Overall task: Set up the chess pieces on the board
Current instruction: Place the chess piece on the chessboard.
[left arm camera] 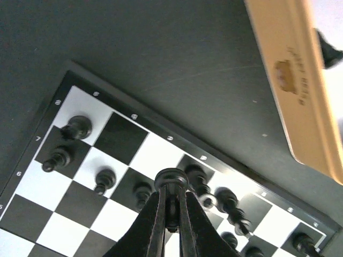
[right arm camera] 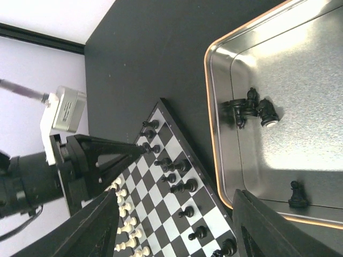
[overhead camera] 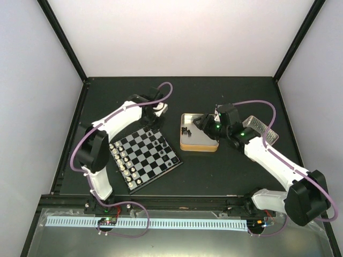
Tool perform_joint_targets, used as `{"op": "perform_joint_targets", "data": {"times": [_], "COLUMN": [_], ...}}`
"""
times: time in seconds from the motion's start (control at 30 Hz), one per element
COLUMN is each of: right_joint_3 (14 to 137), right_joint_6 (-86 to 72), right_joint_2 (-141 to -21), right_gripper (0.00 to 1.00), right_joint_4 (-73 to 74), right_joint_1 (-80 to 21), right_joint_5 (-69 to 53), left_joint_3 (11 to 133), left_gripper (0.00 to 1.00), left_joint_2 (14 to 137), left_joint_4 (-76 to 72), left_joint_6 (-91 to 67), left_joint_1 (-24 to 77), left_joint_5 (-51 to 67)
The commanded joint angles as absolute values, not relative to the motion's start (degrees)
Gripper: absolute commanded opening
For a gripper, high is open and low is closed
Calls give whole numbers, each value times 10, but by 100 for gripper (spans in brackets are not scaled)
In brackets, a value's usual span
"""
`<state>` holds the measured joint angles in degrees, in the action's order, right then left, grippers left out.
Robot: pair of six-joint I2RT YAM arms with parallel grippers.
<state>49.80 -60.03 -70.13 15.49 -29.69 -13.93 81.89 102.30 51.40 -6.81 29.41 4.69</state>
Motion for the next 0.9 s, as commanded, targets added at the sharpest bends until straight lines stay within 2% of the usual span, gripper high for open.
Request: {"op": "perform_joint_targets", "data": {"times": [0.0,0.87], "right_joint_3": [492,501], "right_joint_6": [-580,-585], "right_joint_2": [-708,-752], "right_gripper": [59,57], "right_joint_4": [163,150], "right_joint_1": [-292,-292], "right_joint_5": [-130,-171], "left_joint_3": [864,878], "left_gripper": [2,3], "left_joint_2": [1061,1142], "left_joint_4": [561,546], "left_joint_6": [-91,-97], "left_joint_1": [267,243], "left_joint_5": [54,59]}}
